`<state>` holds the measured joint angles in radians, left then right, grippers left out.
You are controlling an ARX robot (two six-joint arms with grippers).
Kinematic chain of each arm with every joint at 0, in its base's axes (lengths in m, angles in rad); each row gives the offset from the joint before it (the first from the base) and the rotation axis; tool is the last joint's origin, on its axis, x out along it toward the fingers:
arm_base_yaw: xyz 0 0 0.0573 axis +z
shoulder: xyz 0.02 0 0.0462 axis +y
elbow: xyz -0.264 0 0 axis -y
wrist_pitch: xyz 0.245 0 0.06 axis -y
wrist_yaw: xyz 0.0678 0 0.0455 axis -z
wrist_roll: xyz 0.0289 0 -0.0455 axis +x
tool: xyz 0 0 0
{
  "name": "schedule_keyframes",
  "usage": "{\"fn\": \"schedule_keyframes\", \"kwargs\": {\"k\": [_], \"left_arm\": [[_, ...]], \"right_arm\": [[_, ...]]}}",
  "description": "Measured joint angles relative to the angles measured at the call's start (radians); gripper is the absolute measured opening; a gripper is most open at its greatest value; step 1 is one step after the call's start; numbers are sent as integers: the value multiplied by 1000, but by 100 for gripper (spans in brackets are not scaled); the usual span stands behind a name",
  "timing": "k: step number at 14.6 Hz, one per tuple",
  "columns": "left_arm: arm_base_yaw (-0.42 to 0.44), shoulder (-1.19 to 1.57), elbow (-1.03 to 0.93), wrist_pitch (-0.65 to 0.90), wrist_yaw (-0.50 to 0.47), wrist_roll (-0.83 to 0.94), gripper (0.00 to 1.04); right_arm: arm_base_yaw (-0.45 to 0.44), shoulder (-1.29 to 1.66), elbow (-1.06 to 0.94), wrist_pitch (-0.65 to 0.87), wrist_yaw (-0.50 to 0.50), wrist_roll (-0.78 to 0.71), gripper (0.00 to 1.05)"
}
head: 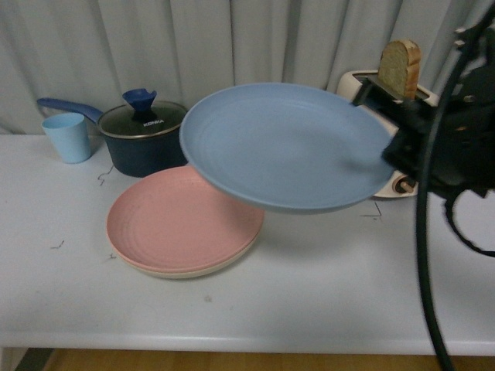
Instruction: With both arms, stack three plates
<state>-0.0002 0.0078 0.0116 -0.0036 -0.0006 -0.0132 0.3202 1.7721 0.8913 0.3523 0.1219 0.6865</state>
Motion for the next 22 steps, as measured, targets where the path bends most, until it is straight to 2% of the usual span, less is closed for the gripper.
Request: {"fn": "schedule_keyframes", "kwargs": {"k": [3,5,9,15,19,22], "left_arm": [[0,0,0,0,0,0,98],[0,0,0,0,0,0,98],[0,0,0,0,0,0,98],[0,0,0,0,0,0,98],[0,0,0,0,0,0,98],[0,0,0,0,0,0,98]], "right_arm": [[177,178,228,-86,134,31,3],[234,304,382,-166,176,44,3],[249,495,568,-260,229,54,3],[238,537,561,-279,227,53,4],[216,467,502,-217,203,53,49],[216,315,383,-119,134,54,82]]}}
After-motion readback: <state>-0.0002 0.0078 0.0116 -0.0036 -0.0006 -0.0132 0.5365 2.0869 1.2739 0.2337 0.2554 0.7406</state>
